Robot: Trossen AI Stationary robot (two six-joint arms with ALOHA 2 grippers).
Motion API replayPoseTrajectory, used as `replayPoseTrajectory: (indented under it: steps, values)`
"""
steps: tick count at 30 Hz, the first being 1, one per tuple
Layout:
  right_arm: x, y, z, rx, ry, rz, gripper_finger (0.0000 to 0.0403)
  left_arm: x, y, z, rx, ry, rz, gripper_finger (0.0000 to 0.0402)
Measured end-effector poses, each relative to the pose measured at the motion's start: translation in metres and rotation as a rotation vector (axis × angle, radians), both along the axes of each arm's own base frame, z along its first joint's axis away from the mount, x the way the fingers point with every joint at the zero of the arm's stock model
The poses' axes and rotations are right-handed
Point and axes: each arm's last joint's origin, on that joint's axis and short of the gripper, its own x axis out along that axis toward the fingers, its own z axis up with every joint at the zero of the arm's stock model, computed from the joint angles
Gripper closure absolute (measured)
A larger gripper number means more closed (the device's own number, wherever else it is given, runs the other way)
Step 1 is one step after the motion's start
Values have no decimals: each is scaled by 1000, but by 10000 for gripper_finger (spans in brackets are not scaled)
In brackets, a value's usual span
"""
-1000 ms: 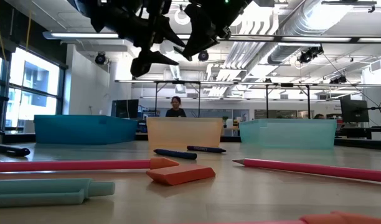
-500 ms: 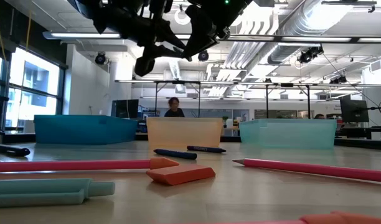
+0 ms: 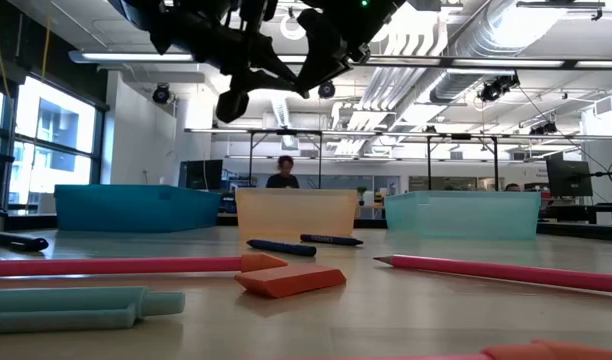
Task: Sort crayons/erasers/pens/pencils in bins
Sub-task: Put the green eraser into the dark blue bin
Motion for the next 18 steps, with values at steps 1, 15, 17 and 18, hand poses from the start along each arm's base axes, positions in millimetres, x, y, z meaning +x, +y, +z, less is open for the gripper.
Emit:
replayPoseTrajectory:
  steps: [1,15,17,18]
  values:
    - [0,0,0,-1,0,-2,348,0,0,0,-7,-1,1,363]
    - [0,-2,0,-20,16,10,347,0,0,0,-13,1,3,393]
    - [0,-2,0,-32,24,20,344,0,0,0,-8,1,1,392]
    - [0,-2,0,-34,26,22,341,0,0,0,-4,2,0,392]
